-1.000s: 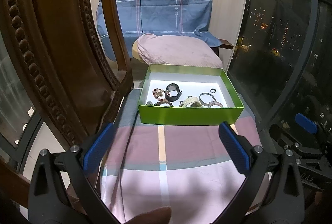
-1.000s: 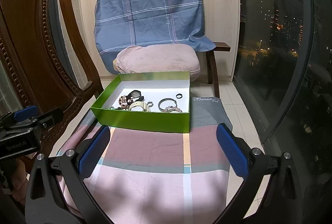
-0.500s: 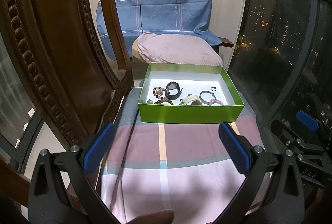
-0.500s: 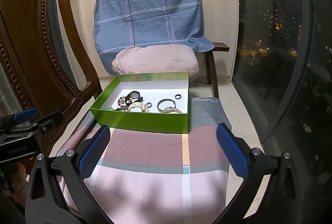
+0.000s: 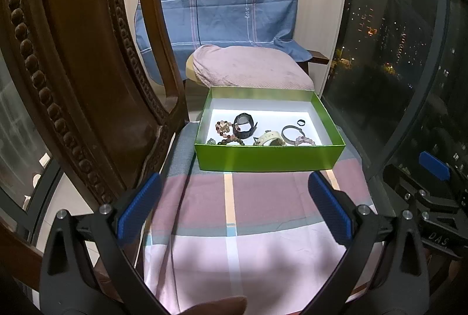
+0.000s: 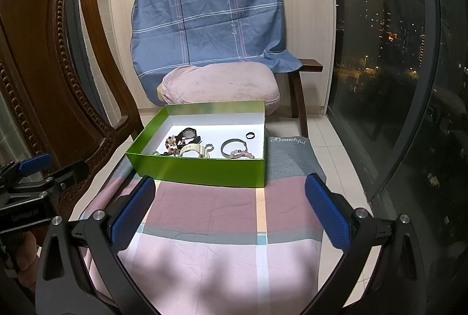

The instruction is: Organize jewelry

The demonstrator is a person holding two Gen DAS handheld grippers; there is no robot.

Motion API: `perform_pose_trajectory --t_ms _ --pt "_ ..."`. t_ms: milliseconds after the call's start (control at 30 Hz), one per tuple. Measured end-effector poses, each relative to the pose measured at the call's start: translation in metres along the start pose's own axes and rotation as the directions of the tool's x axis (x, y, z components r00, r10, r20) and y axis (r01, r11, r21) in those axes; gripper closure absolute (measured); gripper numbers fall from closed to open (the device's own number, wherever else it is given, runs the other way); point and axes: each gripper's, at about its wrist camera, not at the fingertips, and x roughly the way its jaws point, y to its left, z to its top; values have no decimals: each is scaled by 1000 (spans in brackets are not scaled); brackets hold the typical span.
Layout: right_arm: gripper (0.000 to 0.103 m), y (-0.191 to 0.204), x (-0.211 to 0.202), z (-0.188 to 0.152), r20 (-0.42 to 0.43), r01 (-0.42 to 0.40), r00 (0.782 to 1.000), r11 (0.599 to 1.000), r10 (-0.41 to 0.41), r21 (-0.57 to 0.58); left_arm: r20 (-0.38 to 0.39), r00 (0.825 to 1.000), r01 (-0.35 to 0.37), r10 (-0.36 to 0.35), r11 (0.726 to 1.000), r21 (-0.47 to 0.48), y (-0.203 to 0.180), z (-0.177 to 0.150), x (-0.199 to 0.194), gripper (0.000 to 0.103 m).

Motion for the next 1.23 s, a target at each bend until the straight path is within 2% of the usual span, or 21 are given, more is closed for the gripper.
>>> perform_pose_trajectory --t_ms 933,1233 --pt "3 0 2 0 -3 1 1000 1000 -1 -1 -10 1000 -12 12 1000 -1 1 -2 2 4" --pt "3 1 2 1 -4 2 1000 1000 -2 -2 -38 999 21 -21 1000 -4 0 -3 7 4"
